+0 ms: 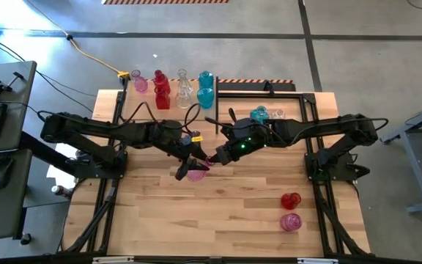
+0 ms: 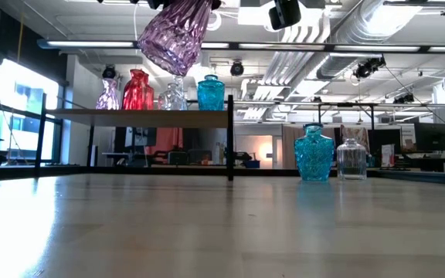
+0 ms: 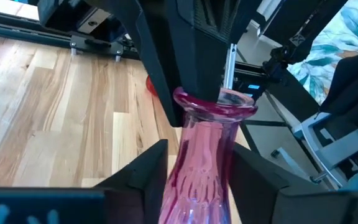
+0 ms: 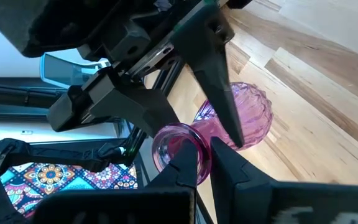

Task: Sort vases onto shelf
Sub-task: Put the top purple vase on the shelf aligned with the other purple vase

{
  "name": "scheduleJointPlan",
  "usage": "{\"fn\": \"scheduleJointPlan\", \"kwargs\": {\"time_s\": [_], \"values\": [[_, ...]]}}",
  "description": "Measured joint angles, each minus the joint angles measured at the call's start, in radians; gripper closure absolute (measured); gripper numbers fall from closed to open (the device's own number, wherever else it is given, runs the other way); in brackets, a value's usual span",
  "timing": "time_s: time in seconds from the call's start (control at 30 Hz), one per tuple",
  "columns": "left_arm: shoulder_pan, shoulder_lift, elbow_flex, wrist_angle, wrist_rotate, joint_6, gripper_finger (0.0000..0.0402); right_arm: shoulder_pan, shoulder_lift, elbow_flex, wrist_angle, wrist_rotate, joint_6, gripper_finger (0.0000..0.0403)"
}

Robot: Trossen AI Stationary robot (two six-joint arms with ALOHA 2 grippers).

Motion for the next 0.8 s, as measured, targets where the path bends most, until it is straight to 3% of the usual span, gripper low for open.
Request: {"fn": "scheduleJointPlan", "kwargs": {"time_s": [0.2, 0.8], "values": [[0.000, 0.000, 0.000, 0.004, 0.003, 0.006, 0.0295, 0.000, 0.000, 0.000, 0.000, -0.001, 0.004, 0.0403], [0.000, -0.001, 0.000, 0.005, 0.005, 0.000, 0.0295, -0.003, 0.000, 0.000, 0.001, -0.033, 0.003, 0.0397]]}}
